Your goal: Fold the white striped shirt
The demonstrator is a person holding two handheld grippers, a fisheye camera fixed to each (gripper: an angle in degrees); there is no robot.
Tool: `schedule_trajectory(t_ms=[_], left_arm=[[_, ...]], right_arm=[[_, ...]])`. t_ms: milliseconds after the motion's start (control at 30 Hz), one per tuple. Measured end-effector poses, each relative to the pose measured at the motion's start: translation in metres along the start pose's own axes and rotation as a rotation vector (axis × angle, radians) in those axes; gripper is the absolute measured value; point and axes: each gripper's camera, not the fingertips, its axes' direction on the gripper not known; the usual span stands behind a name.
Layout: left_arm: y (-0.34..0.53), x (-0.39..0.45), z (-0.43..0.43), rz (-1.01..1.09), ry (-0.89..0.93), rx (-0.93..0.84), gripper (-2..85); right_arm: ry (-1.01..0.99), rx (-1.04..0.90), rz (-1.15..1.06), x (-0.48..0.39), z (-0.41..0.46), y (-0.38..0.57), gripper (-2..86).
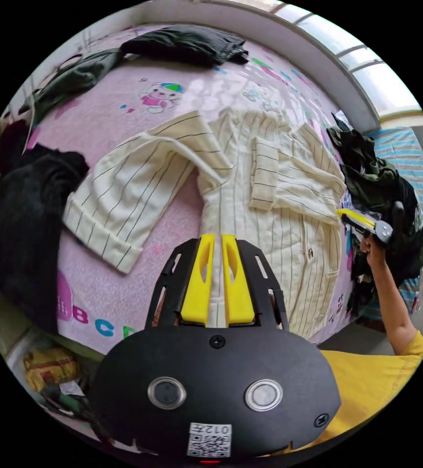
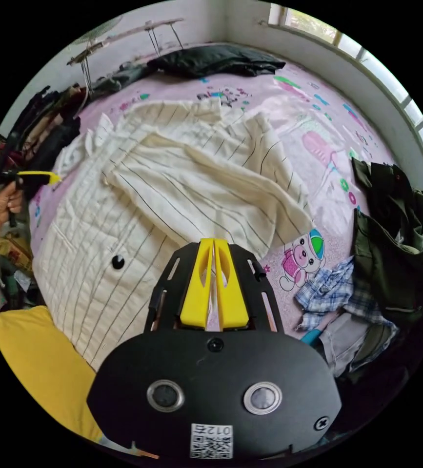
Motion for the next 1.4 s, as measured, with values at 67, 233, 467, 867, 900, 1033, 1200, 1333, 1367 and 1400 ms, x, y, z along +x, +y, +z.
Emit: schedule_trajectory(t_ms=[67, 233, 467, 867, 900, 1033, 1200, 1333, 1367, 1400], left_arm=[[0.019, -0.020, 0.002, -0.063, 0.000, 0.018, 0.7], [0.059, -0.073, 0.009, -0.218, -0.027, 0.065, 0.7], [0.090, -0.150, 0.032, -0.425, 0.028, 0.128, 1.8], [0.118, -0.188, 0.085, -0.565, 0.089, 0.139, 1.2], [0.124, -0.188, 0.087, -0.555, 0.098, 0.149, 1.0], [0.149, -0.176, 0.076, -0.478, 0.174, 0.270, 0.6], [0.182, -0.135, 0.035, -0.197, 0.224, 0.471, 0.3], [0.197, -0.104, 0.028, -0.052, 0.236, 0.499, 0.3], [0.201, -0.093, 0.029, -0.021, 0.243, 0.502, 0.3], [0.206, -0.082, 0.033, 0.003, 0.245, 0.503, 0.3]], right_arm=[[0.114, -0.081, -0.005, -0.021, 0.018, -0.001, 0.2], [0.254, -0.128, -0.038, -0.056, 0.029, -0.001, 0.5], [0.209, -0.084, 0.090, -0.080, 0.013, 0.006, 0.7], [0.077, 0.201, 0.100, -0.140, -0.062, 0.029, 0.8], [0.059, 0.204, 0.093, -0.143, -0.064, 0.027, 0.8], [-0.130, 0.262, 0.006, -0.171, -0.083, 0.008, 1.2], [-0.342, 0.301, -0.123, -0.208, -0.113, -0.022, 2.9], [-0.547, 0.326, -0.129, -0.221, -0.144, -0.048, 7.7], [-0.571, 0.330, -0.113, -0.220, -0.153, -0.054, 9.0], [-0.572, 0.332, -0.103, -0.219, -0.156, -0.057, 9.4]])
